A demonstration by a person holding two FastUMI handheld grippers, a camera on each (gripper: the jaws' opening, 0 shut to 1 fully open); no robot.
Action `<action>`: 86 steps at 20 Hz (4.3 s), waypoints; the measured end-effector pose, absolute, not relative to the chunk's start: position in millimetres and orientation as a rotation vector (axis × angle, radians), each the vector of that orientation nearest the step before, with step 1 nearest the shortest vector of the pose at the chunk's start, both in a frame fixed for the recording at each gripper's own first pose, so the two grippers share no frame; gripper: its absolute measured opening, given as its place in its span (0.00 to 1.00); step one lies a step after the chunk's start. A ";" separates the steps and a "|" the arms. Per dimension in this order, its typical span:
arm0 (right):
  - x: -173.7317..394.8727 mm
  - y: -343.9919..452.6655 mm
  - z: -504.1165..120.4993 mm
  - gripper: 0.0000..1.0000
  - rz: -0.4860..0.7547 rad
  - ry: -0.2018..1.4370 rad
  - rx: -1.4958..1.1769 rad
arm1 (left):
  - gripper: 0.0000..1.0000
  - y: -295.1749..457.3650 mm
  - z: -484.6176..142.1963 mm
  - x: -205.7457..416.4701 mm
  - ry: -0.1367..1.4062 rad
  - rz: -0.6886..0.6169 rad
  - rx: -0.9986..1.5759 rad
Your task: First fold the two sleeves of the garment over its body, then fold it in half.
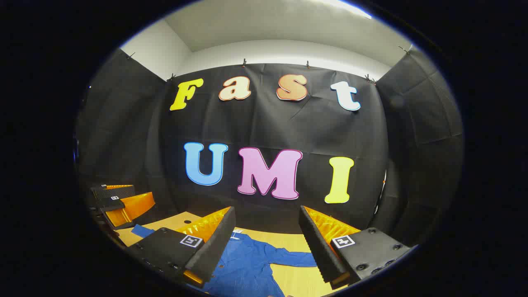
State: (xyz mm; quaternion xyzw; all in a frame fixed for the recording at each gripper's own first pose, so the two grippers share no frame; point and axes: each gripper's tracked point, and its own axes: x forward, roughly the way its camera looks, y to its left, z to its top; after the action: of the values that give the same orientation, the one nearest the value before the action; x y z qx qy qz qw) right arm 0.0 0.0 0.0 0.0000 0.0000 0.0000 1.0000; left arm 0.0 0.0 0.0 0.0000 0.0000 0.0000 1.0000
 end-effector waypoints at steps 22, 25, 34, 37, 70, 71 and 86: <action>5.2 -2.7 -5.4 0.98 -0.013 -0.023 -0.070 | 0.81 33.8 -2.3 -11.8 -0.010 0.003 -0.134; 5.6 -23.1 -6.4 0.93 -0.050 -0.020 -0.083 | 0.81 36.1 0.0 -13.2 -0.016 0.011 -0.124; -3.3 -55.9 -13.8 0.93 -0.125 0.007 -0.097 | 0.81 42.0 -3.4 -18.8 -0.016 0.062 -0.097; -8.1 -57.8 -12.7 0.93 -0.130 0.007 -0.100 | 0.81 38.7 -4.8 -23.3 -0.003 0.065 -0.093; 50.0 -146.6 -69.3 0.93 -0.155 0.144 -0.094 | 0.81 28.0 -35.2 -17.1 0.038 0.092 -0.025; 57.1 -160.2 -81.1 0.98 -0.167 0.167 -0.090 | 0.81 23.9 -33.8 -13.6 0.032 0.100 -0.019; 141.5 -326.3 -376.5 0.99 -0.348 0.665 0.141 | 0.81 -52.8 -55.0 66.6 0.121 0.174 0.020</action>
State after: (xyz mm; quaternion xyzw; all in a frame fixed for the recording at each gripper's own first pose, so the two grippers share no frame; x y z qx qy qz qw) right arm 141.5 -326.3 -376.5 0.0688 0.3247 -0.1698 0.9279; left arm 66.6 -52.8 -55.0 0.0099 0.0605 0.0866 0.9944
